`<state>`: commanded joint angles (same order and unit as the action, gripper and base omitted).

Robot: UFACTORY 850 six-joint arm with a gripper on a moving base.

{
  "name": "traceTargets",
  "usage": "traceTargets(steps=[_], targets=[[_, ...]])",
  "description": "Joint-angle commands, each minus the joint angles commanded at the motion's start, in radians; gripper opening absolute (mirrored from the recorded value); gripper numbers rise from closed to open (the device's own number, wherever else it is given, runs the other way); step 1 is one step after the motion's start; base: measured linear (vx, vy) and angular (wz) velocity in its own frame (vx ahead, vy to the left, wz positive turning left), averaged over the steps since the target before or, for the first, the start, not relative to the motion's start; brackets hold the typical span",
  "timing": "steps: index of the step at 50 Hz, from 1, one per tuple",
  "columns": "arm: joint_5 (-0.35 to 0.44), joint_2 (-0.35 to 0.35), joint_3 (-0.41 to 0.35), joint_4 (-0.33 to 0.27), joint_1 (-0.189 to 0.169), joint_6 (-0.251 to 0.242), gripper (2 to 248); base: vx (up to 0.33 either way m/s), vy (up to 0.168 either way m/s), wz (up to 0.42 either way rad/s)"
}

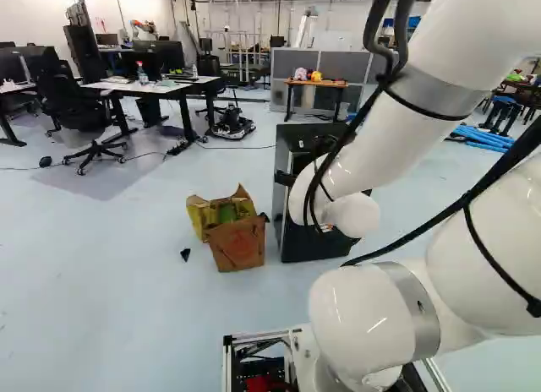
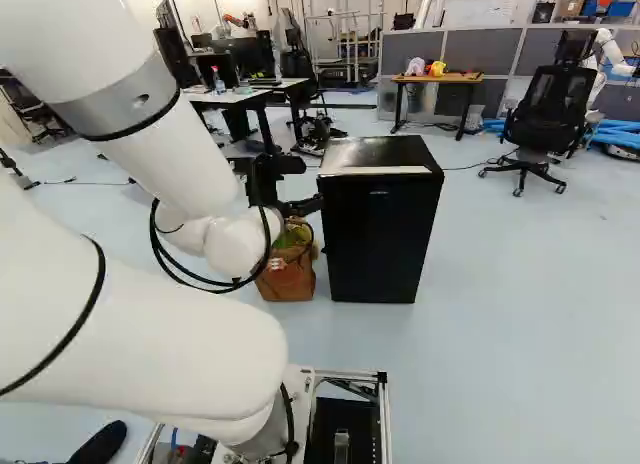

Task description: Grab a drink from the fridge

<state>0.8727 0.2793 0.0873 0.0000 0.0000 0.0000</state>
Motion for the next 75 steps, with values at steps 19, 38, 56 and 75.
traceTargets(steps=[19, 38, 56, 75], targets=[[0.000, 0.000, 0.000, 0.000, 0.000, 0.000, 247, 0.070, 0.033, -0.008], [0.000, -0.019, 0.016, 0.025, 0.008, 0.000, 247, 0.006, 0.001, 0.001], [0.001, -0.120, 0.099, 0.119, 0.058, 0.000, 247, 0.000, 0.000, 0.000], [0.024, -0.279, 0.204, 0.251, 0.105, 0.000, 247, 0.000, 0.000, 0.000]])
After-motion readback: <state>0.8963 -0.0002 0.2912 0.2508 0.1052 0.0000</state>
